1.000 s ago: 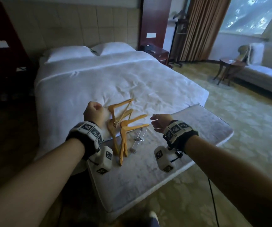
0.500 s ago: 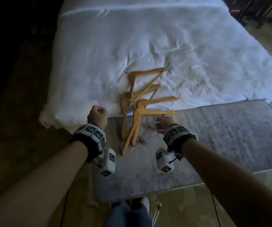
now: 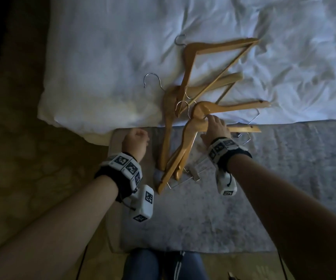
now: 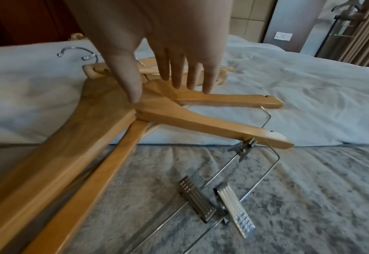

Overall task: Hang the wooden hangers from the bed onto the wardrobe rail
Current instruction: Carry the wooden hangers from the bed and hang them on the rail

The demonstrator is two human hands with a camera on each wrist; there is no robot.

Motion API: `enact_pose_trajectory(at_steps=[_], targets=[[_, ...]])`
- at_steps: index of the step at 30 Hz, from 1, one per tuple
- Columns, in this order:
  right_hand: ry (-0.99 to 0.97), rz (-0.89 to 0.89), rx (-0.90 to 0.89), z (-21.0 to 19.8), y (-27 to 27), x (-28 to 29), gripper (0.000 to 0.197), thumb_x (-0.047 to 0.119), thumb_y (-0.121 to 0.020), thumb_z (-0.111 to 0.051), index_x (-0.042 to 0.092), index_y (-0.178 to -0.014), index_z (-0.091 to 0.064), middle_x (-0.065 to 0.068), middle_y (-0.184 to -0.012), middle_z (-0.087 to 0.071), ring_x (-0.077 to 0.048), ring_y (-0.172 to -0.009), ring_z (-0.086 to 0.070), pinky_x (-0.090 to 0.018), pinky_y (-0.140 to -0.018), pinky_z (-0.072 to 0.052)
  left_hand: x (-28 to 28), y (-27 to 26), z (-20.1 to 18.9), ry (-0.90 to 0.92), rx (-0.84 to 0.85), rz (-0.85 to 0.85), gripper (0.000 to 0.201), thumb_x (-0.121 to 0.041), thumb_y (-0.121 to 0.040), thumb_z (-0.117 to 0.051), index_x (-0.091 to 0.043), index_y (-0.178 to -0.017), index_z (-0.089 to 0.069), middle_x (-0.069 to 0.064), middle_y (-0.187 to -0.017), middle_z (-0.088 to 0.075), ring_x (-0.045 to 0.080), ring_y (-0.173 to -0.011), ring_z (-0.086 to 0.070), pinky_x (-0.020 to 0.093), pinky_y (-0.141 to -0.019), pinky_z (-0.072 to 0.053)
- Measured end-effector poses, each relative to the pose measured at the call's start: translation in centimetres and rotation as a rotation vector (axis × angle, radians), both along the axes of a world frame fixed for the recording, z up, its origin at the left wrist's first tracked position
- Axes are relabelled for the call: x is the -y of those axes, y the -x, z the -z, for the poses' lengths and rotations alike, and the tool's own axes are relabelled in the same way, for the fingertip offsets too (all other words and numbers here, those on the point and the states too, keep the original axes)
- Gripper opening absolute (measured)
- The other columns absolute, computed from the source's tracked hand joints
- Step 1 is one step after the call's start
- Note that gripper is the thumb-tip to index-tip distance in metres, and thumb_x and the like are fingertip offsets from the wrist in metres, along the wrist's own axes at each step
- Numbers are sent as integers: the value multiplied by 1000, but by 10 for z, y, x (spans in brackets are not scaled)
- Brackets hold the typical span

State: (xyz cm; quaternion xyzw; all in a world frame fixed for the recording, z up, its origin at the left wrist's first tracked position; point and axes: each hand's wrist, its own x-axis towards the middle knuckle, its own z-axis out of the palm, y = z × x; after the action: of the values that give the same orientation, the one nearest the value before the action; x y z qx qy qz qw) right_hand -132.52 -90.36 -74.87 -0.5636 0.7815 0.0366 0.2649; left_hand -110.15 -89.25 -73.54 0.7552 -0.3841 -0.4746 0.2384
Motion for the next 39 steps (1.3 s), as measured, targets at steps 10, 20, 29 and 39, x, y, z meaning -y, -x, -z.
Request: enact_pose_trajectory(at_steps=[10, 20, 29, 39], targets=[[-158, -260, -159, 1, -13, 10, 58, 26, -81, -68, 17, -133, -43, -8, -142, -32, -27, -132, -31, -47, -106, -33, 2, 4, 6, -64, -16, -4, 23, -11, -91, -53, -24, -72, -53, -1, -70, -61, 16, -64, -57, 35, -79, -49], [62, -194, 219, -133, -28, -6, 43, 15, -77, -69, 15, -117, -53, -9, -106, -62, -28, -102, -61, -33, -85, -49, -11, 7, -115, 26, -64, 243, 28, -5, -86, -60, -10, -114, -58, 6, -96, -60, 19, -86, -56, 19, -65, -46], [368, -268, 389, -354, -89, -22, 41, 14, -79, -69, 11, -116, -50, -10, -107, -62, -27, -101, -60, -28, -80, -45, -42, -37, -311, 409, 285, 352, 45, -16, -82, -69, -19, -124, -52, 3, -123, -56, 24, -106, -58, 29, -88, -45], [457, -769, 653, -472, -224, -95, 59, 27, -80, -72, 11, -129, -43, -9, -119, -56, -21, -105, -53, -26, -84, -39, -168, -153, -443, 489, 680, -29, 31, -42, -85, -63, -18, -104, -55, 3, -96, -63, 25, -94, -60, 34, -80, -47]])
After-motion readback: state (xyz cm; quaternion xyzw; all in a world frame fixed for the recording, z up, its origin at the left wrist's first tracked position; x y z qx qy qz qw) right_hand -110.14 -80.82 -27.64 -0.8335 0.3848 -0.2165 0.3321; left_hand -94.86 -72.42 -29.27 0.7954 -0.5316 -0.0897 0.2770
